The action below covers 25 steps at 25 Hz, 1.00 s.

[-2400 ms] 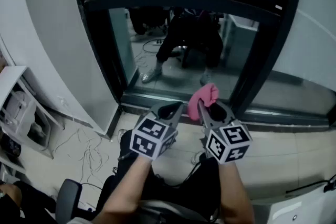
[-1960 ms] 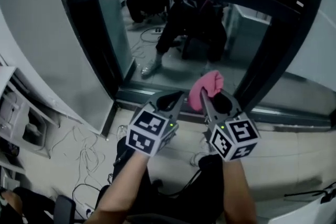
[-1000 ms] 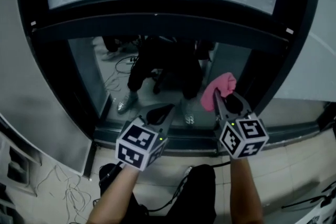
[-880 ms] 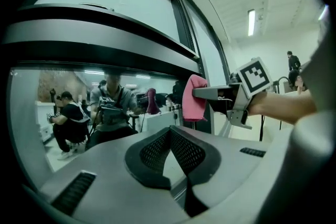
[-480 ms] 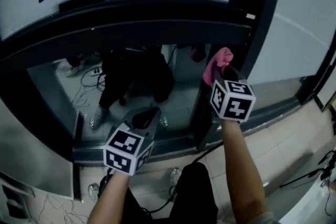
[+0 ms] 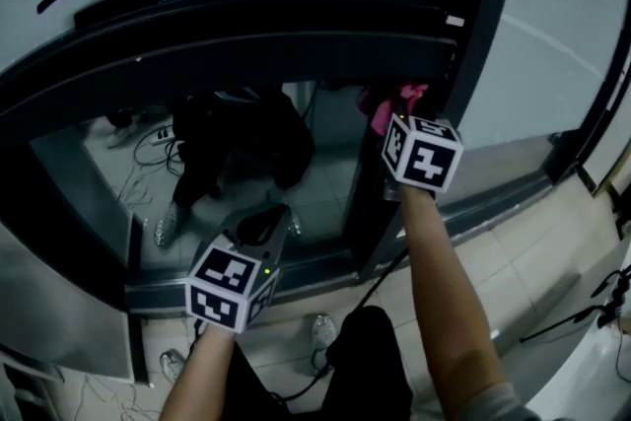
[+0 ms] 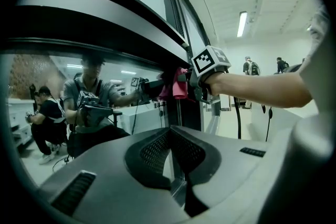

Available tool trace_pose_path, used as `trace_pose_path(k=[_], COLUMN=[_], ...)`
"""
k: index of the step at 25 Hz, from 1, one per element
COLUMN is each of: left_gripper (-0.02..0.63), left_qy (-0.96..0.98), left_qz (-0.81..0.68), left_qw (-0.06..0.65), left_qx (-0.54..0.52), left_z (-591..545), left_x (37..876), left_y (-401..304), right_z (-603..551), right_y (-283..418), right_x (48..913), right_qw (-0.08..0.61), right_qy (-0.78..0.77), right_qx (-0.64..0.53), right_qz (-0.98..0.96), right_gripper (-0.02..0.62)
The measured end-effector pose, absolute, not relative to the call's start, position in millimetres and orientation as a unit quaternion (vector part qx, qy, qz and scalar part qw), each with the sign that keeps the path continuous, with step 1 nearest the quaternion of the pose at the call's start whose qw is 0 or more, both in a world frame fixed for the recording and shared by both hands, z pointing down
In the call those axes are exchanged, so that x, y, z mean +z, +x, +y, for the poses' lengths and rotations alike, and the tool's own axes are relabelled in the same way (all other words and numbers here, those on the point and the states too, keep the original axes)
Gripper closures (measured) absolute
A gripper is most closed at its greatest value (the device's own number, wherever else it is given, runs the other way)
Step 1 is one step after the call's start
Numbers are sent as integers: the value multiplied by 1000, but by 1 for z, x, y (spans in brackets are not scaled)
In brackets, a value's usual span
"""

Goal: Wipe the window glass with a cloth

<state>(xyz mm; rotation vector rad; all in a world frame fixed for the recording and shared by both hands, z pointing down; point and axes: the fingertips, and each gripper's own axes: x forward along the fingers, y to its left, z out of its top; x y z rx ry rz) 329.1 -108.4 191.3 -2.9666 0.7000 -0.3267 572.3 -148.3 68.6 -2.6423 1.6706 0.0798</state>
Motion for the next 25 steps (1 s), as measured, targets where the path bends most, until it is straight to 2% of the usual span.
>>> trace_pose_path(k=[9,25], left_gripper=[604,604], left_qy=[-962,-941], left_qz=[247,320], left_qw=[33,30], left_qx=[-108,-102], left_z=[-116,-123], left_x=[190,185], left_y=[315,228], right_z=[-159,-191], right_y=[554,405], right_x=[64,62], right_qw=[21,-13], right_qy=[-791,-693], right_qx=[49,72], right_qz=[610,717], right_gripper=[525,526])
